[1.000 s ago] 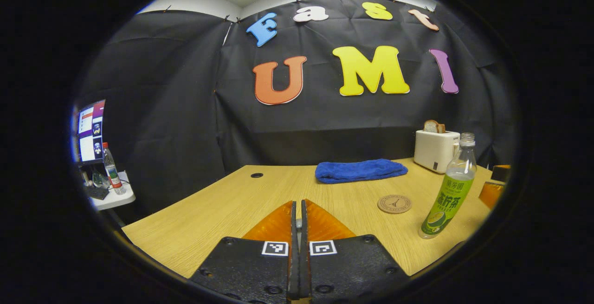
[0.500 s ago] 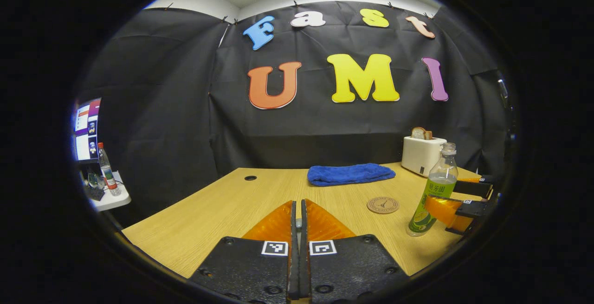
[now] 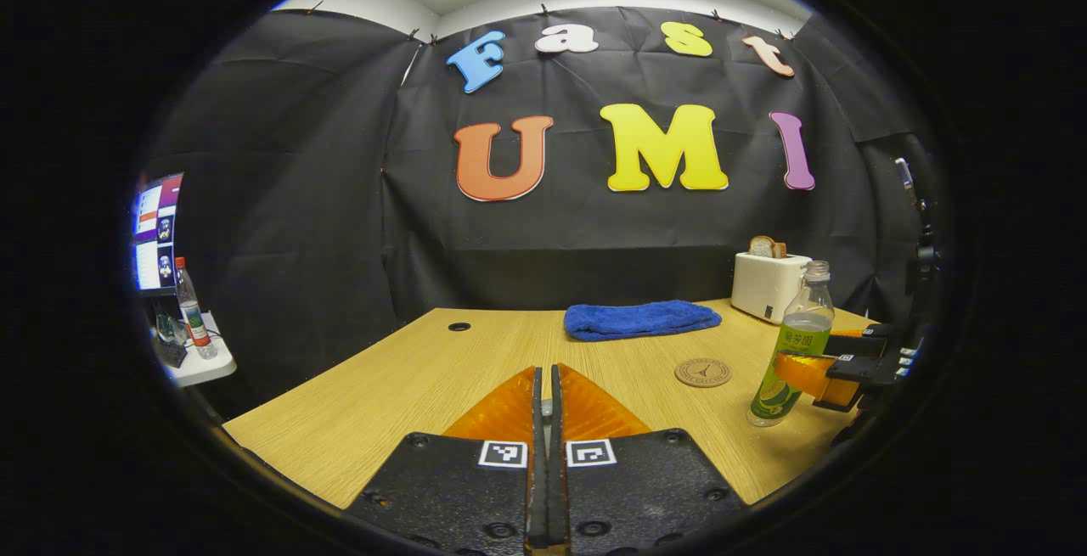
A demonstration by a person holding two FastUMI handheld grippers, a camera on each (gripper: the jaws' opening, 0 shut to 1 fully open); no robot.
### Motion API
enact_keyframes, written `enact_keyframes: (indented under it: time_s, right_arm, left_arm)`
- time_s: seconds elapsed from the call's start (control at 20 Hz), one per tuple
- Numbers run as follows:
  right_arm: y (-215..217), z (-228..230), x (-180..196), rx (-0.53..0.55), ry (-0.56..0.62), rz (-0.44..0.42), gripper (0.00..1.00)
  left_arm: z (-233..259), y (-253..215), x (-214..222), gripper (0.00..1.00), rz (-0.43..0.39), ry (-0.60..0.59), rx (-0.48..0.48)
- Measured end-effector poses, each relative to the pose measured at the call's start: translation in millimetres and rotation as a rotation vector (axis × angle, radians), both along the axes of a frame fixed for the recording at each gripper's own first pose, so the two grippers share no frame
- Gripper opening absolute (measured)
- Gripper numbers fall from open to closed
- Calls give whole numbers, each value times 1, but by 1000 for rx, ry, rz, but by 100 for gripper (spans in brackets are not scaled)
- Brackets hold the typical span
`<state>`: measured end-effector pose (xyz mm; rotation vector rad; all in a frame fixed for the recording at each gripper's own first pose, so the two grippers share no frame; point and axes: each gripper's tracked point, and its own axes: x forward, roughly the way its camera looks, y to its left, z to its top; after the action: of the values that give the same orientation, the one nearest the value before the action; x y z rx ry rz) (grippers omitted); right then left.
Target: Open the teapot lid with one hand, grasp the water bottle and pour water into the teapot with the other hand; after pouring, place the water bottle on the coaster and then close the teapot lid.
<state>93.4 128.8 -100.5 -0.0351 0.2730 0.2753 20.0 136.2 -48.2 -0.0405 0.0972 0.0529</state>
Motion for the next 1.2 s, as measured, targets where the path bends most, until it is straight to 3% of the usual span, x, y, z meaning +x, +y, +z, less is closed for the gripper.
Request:
enact_keyframes:
  time_s: [0.45, 0.75, 1.2]
  right_arm:
    - [43, 29, 6, -408, -68, 175, 65]
    - [66, 34, 16, -685, -169, 225, 65]
    - [89, 12, 18, -1006, -281, 312, 66]
  left_arm:
    - [0, 34, -4, 3, 24, -18, -8]
    - [-9, 46, -6, 2, 17, -7, 36]
    - [-17, 72, -11, 3, 38, -7, -34]
